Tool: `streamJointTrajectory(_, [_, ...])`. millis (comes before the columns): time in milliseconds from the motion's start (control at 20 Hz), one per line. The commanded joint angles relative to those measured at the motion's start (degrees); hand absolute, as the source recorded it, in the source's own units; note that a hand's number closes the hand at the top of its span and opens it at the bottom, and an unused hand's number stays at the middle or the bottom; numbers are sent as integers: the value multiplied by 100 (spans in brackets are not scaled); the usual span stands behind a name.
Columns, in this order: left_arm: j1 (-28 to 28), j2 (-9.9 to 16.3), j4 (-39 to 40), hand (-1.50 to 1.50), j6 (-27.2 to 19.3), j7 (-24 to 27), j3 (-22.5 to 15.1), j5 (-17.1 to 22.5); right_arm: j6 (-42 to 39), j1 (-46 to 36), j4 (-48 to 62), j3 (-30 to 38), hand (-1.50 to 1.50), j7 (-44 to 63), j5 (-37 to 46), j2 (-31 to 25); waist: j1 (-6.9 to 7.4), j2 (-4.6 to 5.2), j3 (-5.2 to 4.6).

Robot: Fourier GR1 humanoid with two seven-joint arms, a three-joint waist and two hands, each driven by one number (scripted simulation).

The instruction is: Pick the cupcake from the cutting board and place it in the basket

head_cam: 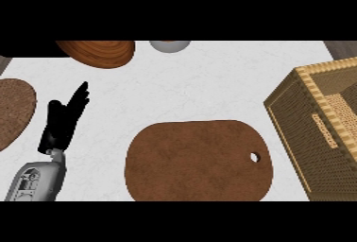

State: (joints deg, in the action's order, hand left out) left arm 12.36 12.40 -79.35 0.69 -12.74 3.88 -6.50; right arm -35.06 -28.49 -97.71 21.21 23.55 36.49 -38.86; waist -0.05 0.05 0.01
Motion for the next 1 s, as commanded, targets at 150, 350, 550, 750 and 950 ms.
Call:
streamJointTrajectory(150, [-116,-91,177,0,30,242,-1,-23,131,24,773,469,150,129,-395,348,10,4,-2])
streamJointTrajectory(350, [-29,-39,166,0,28,200,68,-43,840,411,589,176,-150,6,-277,1133,15,0,-1])
streamJointTrajectory(550, [-283,-138,-282,0,29,-34,-18,-44,1069,574,911,685,-150,-780,-547,775,19,-9,1])
streamJointTrajectory(750, [275,-131,214,0,-82,-33,20,-181,1758,268,935,976,-150,-784,-661,1056,-7,2,0])
streamJointTrajectory(950, [27,-22,125,0,163,37,172,74,1965,406,564,1584,-150,-672,-871,810,-45,-17,-2])
